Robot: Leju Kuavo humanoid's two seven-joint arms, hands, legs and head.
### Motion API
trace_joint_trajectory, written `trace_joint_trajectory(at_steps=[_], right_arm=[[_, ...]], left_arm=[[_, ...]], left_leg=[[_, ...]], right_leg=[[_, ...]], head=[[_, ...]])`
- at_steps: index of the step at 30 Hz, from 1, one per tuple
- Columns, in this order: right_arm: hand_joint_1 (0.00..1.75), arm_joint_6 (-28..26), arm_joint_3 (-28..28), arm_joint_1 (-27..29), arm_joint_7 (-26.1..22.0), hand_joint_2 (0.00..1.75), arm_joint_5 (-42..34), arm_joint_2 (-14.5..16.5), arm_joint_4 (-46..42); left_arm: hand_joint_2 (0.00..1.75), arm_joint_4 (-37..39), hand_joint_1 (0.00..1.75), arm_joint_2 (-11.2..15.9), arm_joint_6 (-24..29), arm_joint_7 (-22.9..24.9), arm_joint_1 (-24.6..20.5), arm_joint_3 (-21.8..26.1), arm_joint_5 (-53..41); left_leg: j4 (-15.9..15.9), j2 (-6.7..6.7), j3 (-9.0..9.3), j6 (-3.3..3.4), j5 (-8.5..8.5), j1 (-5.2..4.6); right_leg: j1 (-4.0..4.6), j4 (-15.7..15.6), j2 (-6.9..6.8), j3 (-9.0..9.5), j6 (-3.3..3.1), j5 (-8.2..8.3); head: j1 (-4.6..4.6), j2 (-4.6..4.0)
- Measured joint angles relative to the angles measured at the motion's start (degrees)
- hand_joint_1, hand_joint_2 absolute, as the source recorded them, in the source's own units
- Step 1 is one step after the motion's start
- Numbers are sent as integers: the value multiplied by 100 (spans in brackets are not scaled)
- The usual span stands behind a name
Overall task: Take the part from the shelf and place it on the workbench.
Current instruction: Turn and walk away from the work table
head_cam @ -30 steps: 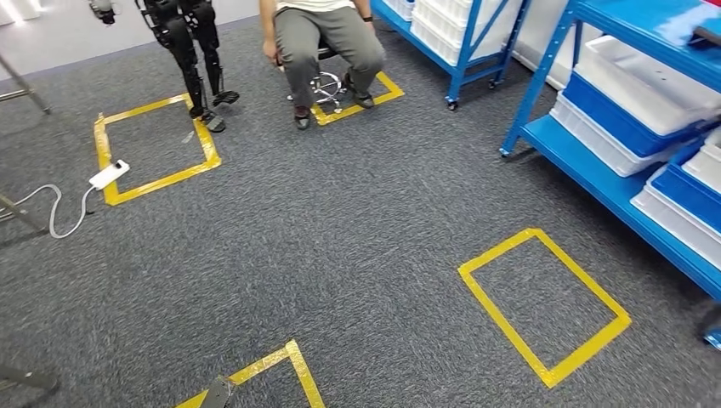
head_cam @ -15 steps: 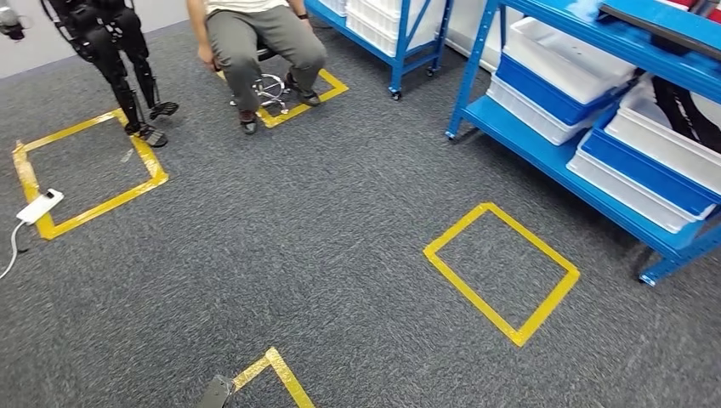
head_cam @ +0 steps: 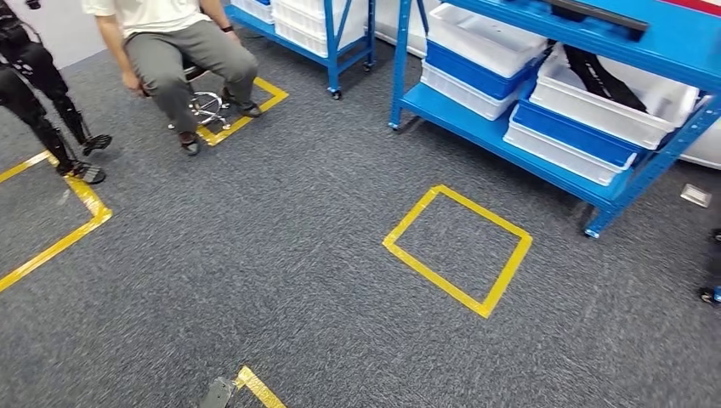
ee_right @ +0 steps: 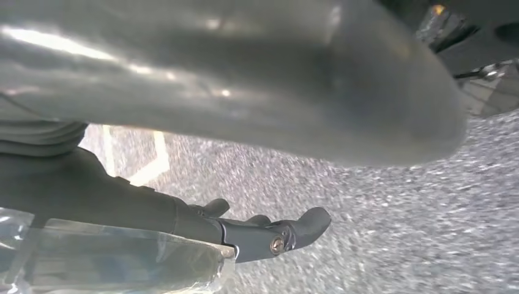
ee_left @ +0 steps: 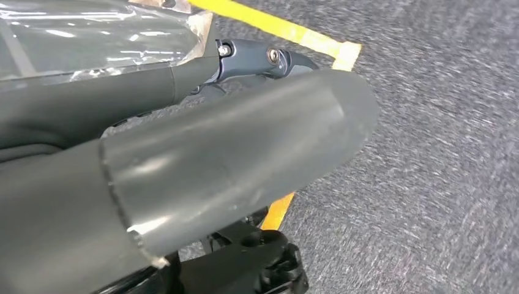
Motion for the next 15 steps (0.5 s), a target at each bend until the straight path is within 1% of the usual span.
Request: trace_joint_trajectory(at_steps=[1,2,3,4,5,6,7,8,9,10,11,12,13,14,15], right_arm=[[0,4,-1,7,-1,0,0,1,0],[0,7,-1,10,-1,0,0,2,0],[0,10,-1,9,-3,0,0,5,0],[0,11,-1,2,-6,44,1,8,0],[0,12,0,-6,-8,87,1,9,0],[0,12,1,-11,-10,131,5,9,0],[0,10,1,-11,-11,175,14,9,0],[0,8,1,-2,-12,175,29,9,0],[0,6,1,11,-12,175,49,8,0],[0,4,2,20,-11,175,70,8,0],[0,4,5,20,-10,175,87,9,0],[0,4,10,12,-8,175,99,11,0],[0,5,14,2,-5,175,105,13,0],[0,5,17,-7,-4,175,106,15,0],[0,6,19,-16,-4,175,105,15,0]], left_arm=[[0,1,0,1,0,0,0,0,0],[0,1,0,3,0,0,0,0,0],[0,1,0,6,0,0,0,0,0],[0,2,0,8,0,1,1,0,0],[0,3,0,10,0,3,3,0,-1],[0,4,0,10,0,6,5,0,-1],[0,5,0,10,0,9,7,0,-2],[0,5,0,9,-1,10,4,0,-2],[0,4,0,6,-3,7,-3,0,-2],[0,3,0,4,-6,3,-11,1,-1],[0,2,0,4,-12,-1,-16,3,-1],[0,3,0,5,-27,-5,-14,5,0],[0,4,0,10,-42,-7,-8,9,0],[0,5,0,13,-62,-8,-1,12,0],[0,5,0,14,-77,-9,4,15,0]], left_leg=[[-196,-10,75,2,177,10],[-485,-34,200,5,370,23],[-819,-117,348,7,556,41],[-1084,-267,459,9,646,60],[-1277,-388,533,12,697,72],[-1408,-486,576,18,715,72],[-1448,-515,580,32,698,59],[-1461,-454,576,65,714,43],[-1495,-397,585,108,741,37],[-1534,-341,599,157,770,37],[-1572,-276,612,203,798,43],[-1595,-213,619,232,816,44],[-1601,-155,615,247,820,38],[-1600,-93,609,253,821,32],[-1600,-45,605,252,819,28]], right_leg=[[0,9,85,8,1,0],[0,18,150,14,3,-1],[-1,30,212,12,5,-2],[16,52,267,-6,18,-6],[25,68,323,-34,42,-3],[34,77,381,-73,76,6],[37,76,434,-107,117,21],[31,56,487,-146,161,42],[26,67,464,-173,196,45],[32,138,359,-219,216,9],[38,326,206,-321,219,-90],[36,630,25,-457,202,-239],[39,998,-100,-634,186,-409],[29,1364,-156,-801,185,-553],[21,1593,-180,-890,204,-626]], head=[[1,0],[-1,0],[-1,0],[2,0],[4,0],[5,0],[7,0],[6,0],[6,0],[16,0],[30,0],[45,0],[58,0],[63,0],[64,0]])
